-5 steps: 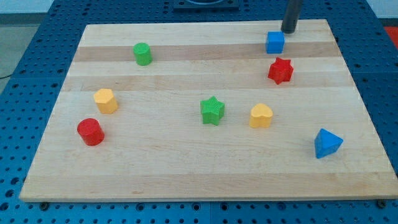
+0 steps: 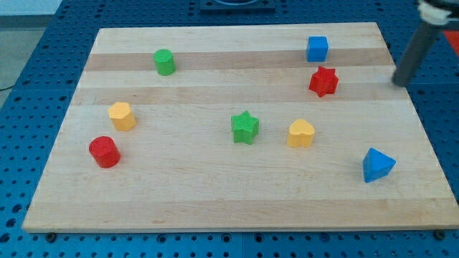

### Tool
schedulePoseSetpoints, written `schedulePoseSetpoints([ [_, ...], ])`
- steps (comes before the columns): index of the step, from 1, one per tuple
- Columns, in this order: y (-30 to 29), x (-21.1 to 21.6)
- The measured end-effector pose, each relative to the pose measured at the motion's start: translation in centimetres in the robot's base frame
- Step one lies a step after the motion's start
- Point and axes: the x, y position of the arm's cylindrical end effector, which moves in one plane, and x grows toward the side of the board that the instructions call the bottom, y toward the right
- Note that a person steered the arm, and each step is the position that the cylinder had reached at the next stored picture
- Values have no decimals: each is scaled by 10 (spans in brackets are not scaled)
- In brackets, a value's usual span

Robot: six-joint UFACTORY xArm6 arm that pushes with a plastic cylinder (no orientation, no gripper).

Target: Slide the red star towards left

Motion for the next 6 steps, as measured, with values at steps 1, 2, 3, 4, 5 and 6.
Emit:
schedulePoseSetpoints([
  [1,-57,-8],
  [2,-92,-15],
  [3,-112,2],
  [4,-92,33],
  [5,-106,31],
  [6,-132,6],
])
